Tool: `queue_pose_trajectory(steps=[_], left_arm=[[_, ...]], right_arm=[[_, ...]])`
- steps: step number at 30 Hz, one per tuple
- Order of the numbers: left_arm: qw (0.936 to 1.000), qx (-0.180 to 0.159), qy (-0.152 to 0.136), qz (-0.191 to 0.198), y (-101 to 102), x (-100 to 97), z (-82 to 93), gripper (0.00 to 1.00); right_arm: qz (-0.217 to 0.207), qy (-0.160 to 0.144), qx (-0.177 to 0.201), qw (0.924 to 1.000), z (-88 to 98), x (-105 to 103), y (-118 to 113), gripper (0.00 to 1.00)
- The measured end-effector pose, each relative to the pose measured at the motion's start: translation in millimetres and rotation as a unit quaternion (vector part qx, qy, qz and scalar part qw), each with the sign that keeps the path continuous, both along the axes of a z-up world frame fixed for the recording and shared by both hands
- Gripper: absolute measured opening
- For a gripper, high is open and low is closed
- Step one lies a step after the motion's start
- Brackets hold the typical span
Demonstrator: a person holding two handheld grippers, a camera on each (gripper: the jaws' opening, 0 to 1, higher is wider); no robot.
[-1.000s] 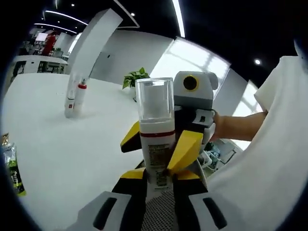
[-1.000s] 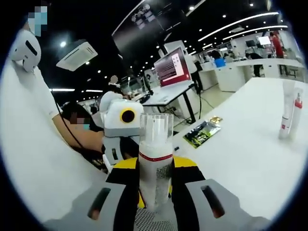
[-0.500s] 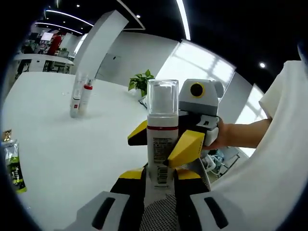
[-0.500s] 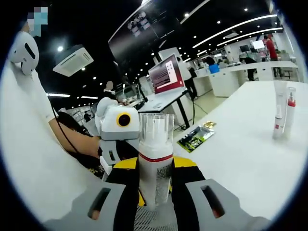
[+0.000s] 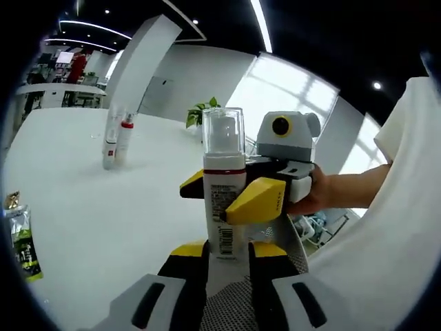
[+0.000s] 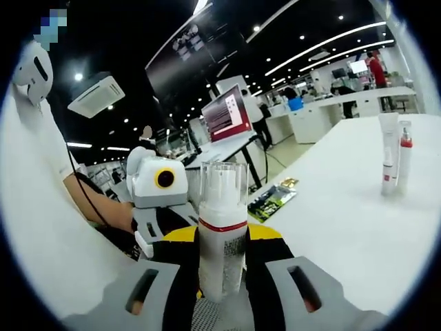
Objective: Arrange the skincare products in the storage area until every visible bottle or jar stands upright without overlapping.
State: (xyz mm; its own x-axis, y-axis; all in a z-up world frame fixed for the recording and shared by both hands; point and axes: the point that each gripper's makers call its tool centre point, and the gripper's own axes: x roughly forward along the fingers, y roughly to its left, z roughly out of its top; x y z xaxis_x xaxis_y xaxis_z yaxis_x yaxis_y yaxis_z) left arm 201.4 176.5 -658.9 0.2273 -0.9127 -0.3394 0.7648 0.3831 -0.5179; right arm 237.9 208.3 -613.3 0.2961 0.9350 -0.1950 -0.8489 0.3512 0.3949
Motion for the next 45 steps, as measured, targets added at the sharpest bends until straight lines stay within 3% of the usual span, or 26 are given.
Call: queue_pose_trajectory(steps=[29, 45], left_arm=[[0.9997, 0.020, -0.011, -0.005, 2, -0.8, -6.5, 0.24], [0.9988, 0.036, -0.032, 0.005, 4, 3.5, -9.5, 0.24]], right_arm=[[-0.053, -0.016, -0.002, 0.9985, -0.6, 17, -12, 0.22], [-0.068, -0.034, -0.002, 0.9971, 0.7, 20, -18, 0.22]])
